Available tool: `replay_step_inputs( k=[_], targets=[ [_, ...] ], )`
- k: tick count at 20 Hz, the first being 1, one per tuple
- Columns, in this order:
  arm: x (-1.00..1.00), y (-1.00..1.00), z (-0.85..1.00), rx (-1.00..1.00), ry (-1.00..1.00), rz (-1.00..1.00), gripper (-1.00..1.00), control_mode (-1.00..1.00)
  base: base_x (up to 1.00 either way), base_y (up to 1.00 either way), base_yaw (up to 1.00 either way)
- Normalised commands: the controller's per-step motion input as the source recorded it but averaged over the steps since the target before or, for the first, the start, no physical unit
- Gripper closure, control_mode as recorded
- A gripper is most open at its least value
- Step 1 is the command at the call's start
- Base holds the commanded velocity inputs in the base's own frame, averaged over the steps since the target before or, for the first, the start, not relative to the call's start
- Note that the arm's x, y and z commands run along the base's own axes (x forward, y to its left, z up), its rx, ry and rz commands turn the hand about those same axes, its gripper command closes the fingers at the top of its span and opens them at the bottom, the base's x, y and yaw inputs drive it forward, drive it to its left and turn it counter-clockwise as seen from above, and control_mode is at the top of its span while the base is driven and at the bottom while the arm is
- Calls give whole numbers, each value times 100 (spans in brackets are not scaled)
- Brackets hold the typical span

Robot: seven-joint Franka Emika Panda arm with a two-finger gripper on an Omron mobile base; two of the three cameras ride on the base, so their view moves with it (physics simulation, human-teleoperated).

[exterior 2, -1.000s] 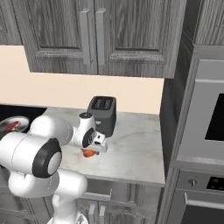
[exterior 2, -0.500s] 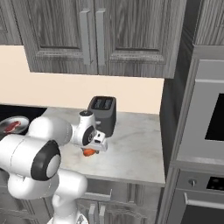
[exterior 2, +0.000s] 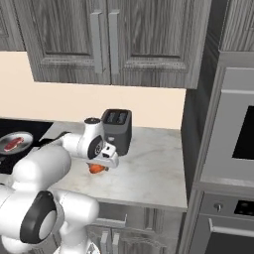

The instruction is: Place both pans onto different burners. Then place the squash and the steak on different pans.

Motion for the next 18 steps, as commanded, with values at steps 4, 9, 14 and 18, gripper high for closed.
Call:
replay_step_inputs(
  k=[4, 9, 14, 18],
  targets=[
    [-44, 0, 38, 0, 0, -1, 100, -100, 0, 0, 0],
    [-41, 0, 41, 0, 0, -2, 100, -100, 0, 0, 0],
    [-24, 0, 34, 0, 0, -1, 100, -100, 0, 0, 0],
    [-22, 1, 24, 0, -9, 0, 100, -100, 0, 0, 0]
  ],
)
